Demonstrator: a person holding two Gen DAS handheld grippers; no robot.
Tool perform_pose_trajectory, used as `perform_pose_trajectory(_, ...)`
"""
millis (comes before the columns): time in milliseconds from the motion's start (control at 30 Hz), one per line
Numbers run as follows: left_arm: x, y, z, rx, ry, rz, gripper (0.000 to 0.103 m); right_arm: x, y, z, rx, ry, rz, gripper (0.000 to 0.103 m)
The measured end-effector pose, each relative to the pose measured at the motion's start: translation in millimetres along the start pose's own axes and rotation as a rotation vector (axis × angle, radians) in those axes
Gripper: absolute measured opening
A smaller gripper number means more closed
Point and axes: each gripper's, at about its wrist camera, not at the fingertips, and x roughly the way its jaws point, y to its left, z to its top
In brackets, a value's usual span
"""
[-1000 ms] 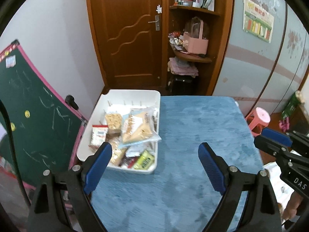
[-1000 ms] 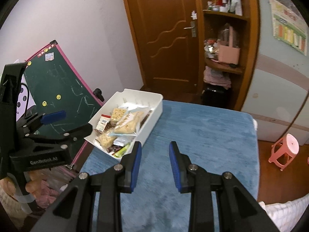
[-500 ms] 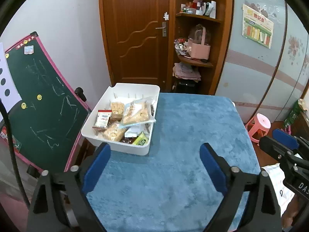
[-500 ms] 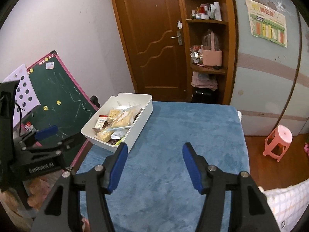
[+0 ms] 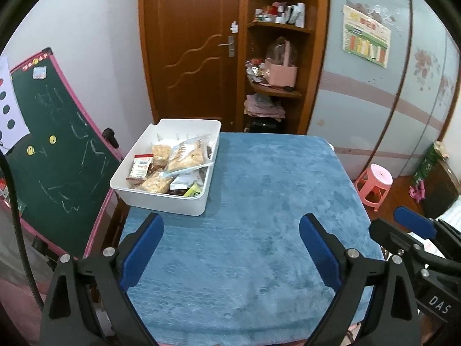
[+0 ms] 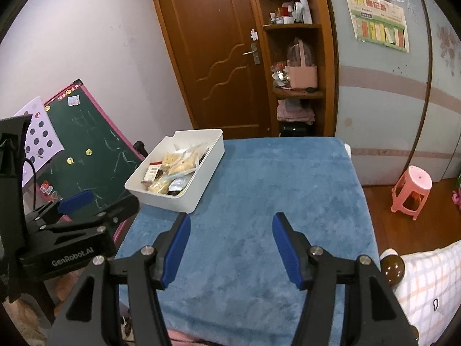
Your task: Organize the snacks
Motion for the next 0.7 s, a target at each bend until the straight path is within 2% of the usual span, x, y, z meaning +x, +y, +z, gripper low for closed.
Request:
perform_pose_trajectory(267, 0, -4, -9, -0.007, 0.013, -0.030, 0.095, -9, -7, -8, 0.043, -0.025, -0.022, 0.060)
perform_pose_trajectory(700, 6, -8, -13, -0.004, 0.038, -0.012, 0.095, -2, -4, -13, 0.027, 0.007, 0.006, 0.060)
